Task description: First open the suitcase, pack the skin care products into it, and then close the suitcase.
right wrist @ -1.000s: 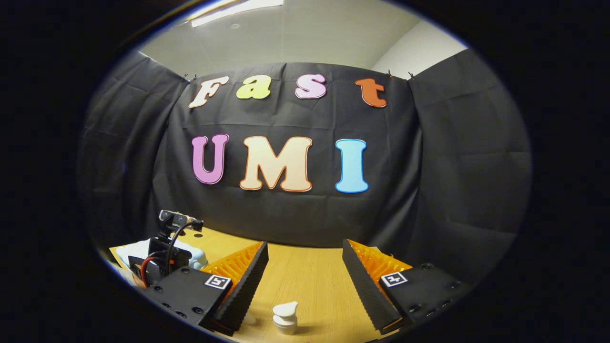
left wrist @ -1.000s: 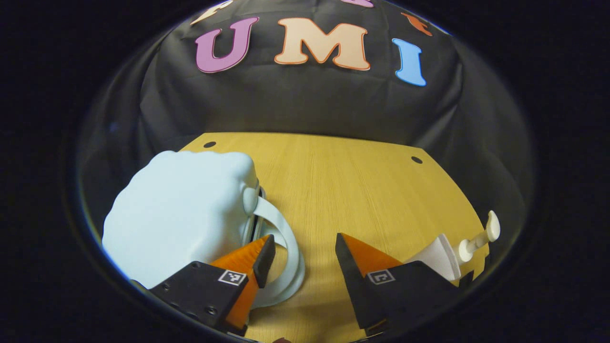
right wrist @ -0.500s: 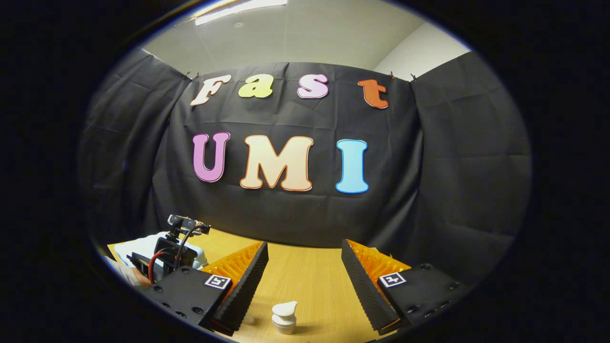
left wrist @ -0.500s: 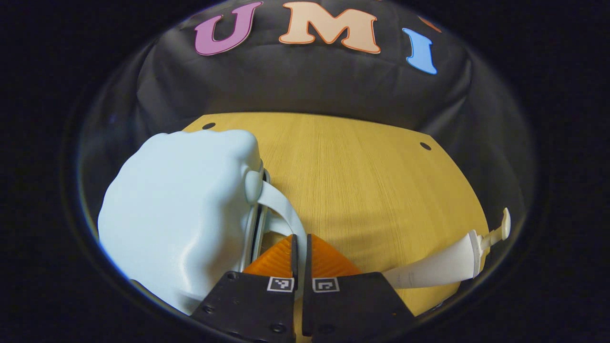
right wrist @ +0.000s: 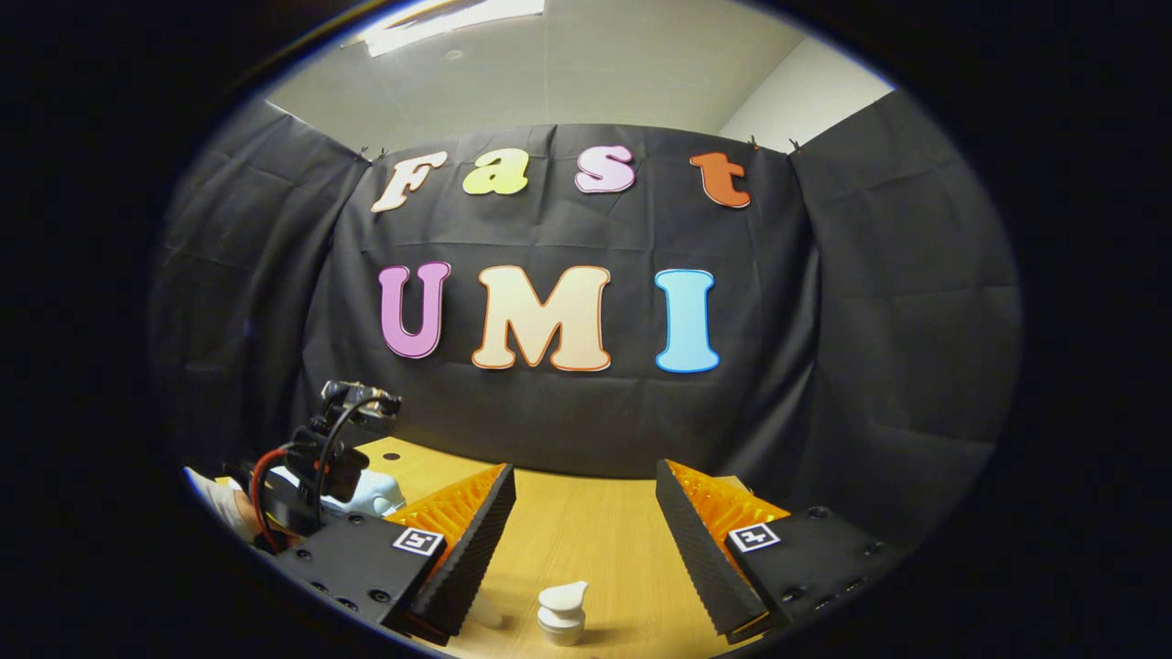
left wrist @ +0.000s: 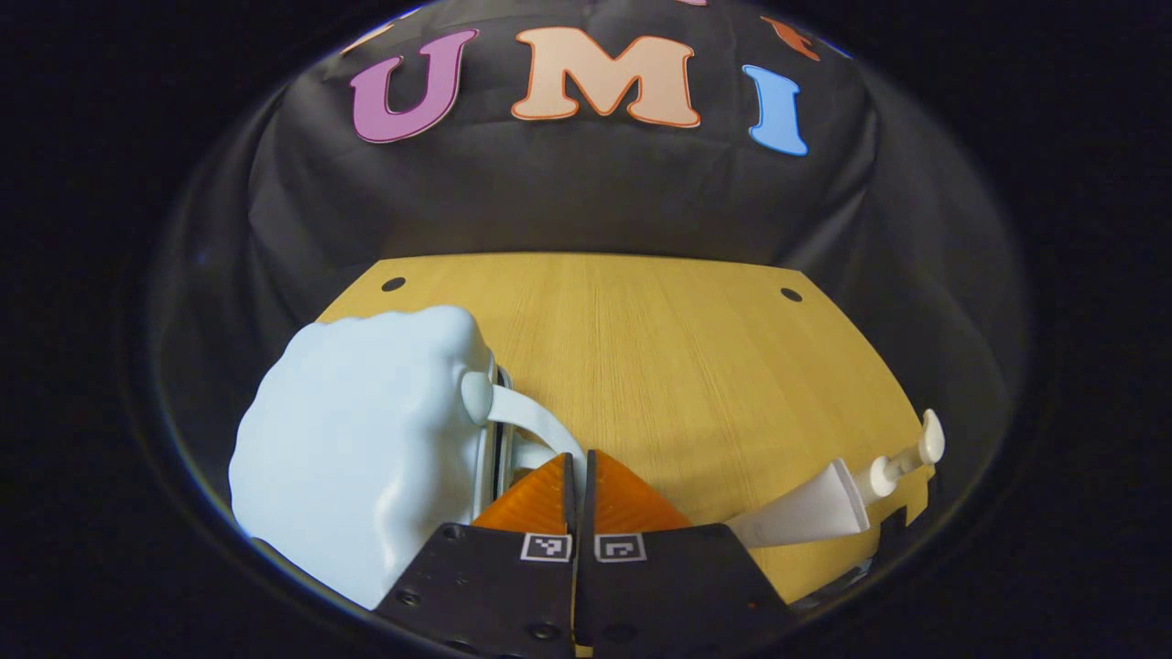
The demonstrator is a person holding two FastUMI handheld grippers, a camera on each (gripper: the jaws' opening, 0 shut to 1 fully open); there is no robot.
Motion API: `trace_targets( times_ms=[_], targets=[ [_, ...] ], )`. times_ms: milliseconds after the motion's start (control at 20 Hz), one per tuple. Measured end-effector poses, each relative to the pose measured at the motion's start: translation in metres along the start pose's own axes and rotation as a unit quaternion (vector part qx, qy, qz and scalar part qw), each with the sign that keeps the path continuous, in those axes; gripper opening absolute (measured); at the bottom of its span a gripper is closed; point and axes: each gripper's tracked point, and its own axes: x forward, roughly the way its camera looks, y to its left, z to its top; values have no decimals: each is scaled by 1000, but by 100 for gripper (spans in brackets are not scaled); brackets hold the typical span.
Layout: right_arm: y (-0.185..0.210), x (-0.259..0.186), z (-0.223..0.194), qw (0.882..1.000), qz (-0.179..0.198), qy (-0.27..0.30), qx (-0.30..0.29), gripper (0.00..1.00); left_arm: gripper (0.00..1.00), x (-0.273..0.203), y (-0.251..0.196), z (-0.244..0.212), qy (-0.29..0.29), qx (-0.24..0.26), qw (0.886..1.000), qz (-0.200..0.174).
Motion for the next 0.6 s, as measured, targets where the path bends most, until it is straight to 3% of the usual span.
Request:
trace_targets(
  times_ms=[100,250,600],
  targets=[
    [5,0,-1,1000,7,-1,4,96,0,-13,0,33,-38,19,999,-10],
    [16,1,-7,1000,19,3,15,96,0,-22,-4,48,-56,36,998,-19],
    [18,-6,-11,1000,24,8,13,96,0,-17,0,15,-18,-2,1000,-11]
  ],
)
